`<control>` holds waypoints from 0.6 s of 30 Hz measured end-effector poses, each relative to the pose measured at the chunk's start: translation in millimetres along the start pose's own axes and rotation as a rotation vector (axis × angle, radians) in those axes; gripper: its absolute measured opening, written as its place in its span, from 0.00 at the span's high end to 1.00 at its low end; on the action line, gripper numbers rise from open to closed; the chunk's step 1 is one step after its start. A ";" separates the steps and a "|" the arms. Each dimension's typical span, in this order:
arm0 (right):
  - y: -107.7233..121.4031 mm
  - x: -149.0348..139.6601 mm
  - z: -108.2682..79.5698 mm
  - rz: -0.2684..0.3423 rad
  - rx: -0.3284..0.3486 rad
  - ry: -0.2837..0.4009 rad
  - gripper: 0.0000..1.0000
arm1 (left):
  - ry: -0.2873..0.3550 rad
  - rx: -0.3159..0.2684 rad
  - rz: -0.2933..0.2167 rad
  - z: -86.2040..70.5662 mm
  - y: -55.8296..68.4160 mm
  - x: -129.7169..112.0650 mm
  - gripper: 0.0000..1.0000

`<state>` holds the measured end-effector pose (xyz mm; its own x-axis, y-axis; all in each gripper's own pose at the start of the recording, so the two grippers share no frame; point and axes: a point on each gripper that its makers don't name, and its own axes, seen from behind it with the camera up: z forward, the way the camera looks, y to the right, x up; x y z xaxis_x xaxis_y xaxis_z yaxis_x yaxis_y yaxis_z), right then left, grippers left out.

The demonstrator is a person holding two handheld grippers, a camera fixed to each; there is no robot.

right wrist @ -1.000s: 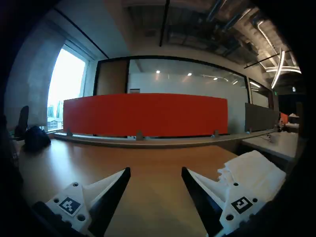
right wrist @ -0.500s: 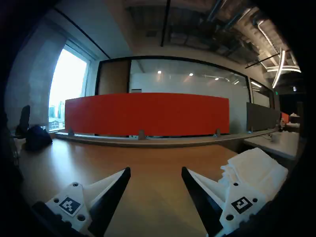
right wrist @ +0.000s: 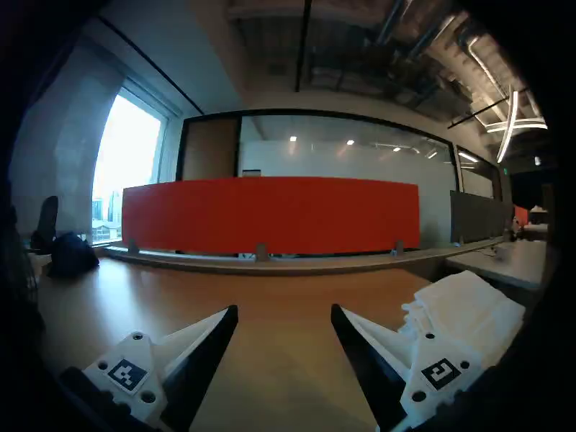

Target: Fold towel

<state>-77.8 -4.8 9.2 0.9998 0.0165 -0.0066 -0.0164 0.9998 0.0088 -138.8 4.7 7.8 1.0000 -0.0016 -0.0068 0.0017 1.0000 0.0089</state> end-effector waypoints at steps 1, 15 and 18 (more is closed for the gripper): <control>0.0 0.0 -0.3 0.000 0.000 0.000 0.00 | 0.000 0.000 0.000 0.0 0.0 0.0 0.03; -0.4 0.6 -1.0 0.002 0.003 -0.001 0.00 | 0.000 0.000 0.000 -0.3 0.3 0.3 0.04; -0.4 0.8 -1.3 0.002 0.003 0.000 0.00 | 0.000 0.000 0.000 -0.3 0.1 0.4 0.03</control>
<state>-77.0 -5.2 7.9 0.9998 0.0180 -0.0062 -0.0179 0.9998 0.0117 -138.4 4.8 7.5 1.0000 -0.0017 -0.0067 0.0018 1.0000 0.0089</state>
